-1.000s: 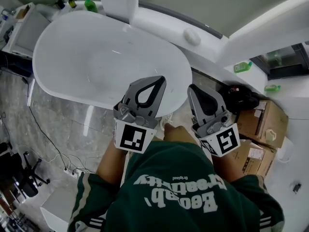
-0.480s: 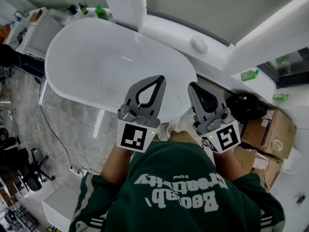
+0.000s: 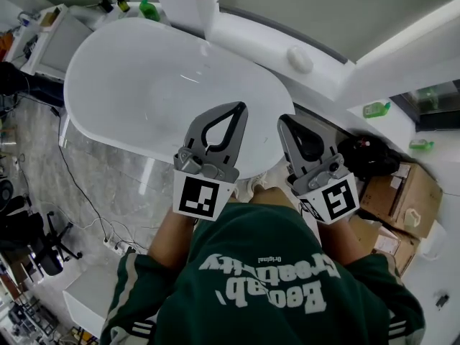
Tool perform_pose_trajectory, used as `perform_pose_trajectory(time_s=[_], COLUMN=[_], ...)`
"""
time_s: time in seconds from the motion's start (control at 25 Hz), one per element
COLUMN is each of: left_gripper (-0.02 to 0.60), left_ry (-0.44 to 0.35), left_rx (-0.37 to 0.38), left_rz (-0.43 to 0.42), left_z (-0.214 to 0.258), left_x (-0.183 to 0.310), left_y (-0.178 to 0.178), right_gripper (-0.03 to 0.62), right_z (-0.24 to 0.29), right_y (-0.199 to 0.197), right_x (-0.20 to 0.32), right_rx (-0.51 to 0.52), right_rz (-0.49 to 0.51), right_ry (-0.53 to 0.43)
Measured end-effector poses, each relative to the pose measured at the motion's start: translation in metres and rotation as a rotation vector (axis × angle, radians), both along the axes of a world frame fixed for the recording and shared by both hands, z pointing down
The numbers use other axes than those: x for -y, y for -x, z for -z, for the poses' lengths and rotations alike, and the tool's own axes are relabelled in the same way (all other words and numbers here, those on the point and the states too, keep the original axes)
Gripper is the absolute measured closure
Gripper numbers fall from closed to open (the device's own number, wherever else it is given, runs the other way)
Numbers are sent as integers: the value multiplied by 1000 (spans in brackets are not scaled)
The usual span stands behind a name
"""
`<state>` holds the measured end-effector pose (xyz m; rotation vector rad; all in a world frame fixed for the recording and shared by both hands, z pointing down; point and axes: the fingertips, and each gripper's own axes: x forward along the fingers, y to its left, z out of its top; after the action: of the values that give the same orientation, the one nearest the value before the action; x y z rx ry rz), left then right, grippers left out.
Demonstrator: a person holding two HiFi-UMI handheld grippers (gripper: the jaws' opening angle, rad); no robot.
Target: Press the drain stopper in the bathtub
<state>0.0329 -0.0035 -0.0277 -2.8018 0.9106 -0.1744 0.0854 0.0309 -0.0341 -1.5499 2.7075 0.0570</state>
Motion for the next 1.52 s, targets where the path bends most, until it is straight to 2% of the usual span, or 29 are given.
perform_pose_trajectory(time_s=[0.28,0.56,0.96,1.24,1.4,1.52], left_gripper=[577,577,577,577,577,577], left_ry=[31,55,96,222,315,337], left_rx=[4,11,44,115,97,63], left_rz=[3,2,30,71,126,165], left_z=[-3,-10,-58,-132,-171,-192], left_x=[8,15,31,33,33,38], left_y=[6,2,-5,12,26,30], right_gripper=[580,580,580,580,580,580], right_z=[-4,-13,-89,-158,-204,-235], right_y=[13,8,3,-3,4,10], right_x=[5,14,32,38,37,42], right_rx=[-40,-63,-116,-151,-176,-171], right_rz=[50,63,84,81,111,145], right_ry=[-3,24,154,255,332,372])
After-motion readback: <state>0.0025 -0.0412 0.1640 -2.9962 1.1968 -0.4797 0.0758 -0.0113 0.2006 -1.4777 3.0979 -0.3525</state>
